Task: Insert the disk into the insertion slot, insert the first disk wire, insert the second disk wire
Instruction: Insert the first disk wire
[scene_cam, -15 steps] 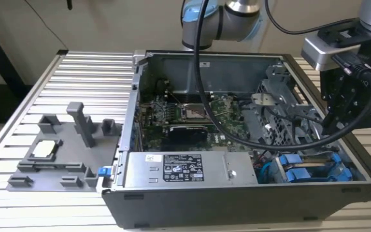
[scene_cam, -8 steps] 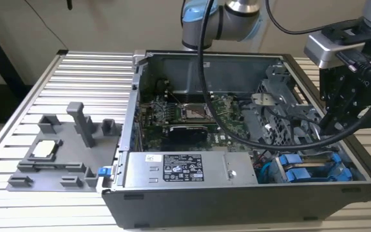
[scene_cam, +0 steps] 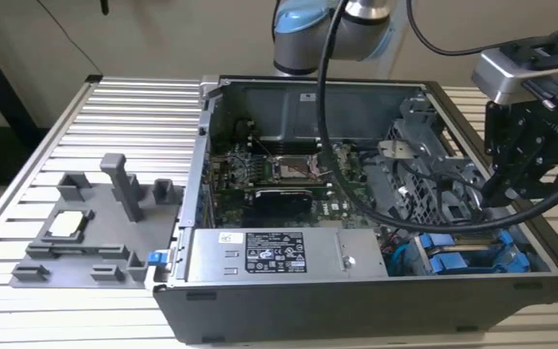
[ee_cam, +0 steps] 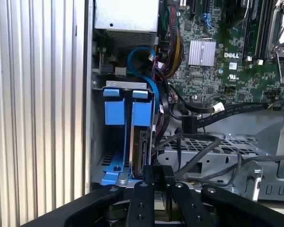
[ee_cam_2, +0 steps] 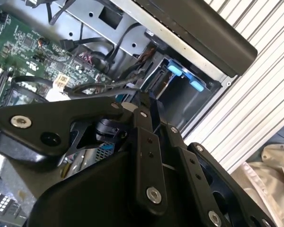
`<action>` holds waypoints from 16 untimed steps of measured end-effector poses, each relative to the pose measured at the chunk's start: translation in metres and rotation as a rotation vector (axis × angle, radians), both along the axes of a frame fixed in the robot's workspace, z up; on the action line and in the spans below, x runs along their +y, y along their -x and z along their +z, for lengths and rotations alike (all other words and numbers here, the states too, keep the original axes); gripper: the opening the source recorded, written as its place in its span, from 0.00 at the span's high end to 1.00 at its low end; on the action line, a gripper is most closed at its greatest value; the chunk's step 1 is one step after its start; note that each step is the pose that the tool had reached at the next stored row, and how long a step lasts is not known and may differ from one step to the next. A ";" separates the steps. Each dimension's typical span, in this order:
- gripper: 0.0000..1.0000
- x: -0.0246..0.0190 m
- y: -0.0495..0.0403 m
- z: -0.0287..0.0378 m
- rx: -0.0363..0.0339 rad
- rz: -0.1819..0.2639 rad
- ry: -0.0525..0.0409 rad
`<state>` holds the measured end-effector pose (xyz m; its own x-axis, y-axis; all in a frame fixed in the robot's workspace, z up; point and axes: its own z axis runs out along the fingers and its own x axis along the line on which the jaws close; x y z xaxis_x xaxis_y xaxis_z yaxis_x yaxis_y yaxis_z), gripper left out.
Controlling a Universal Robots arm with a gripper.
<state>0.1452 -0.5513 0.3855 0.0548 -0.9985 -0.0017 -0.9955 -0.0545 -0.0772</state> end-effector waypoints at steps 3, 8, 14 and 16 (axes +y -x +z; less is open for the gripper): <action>0.81 -0.0007 -0.0036 -0.0016 0.0185 0.000 0.0000; 0.81 -0.0018 -0.0089 -0.0061 0.0390 0.000 -0.0001; 0.81 -0.0022 -0.0101 -0.0125 0.0413 -0.001 0.0000; 0.81 -0.0022 -0.0101 -0.0125 0.0412 -0.001 0.0002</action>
<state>0.1553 -0.5536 0.3731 0.0532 -0.9986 -0.0036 -0.9979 -0.0531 -0.0361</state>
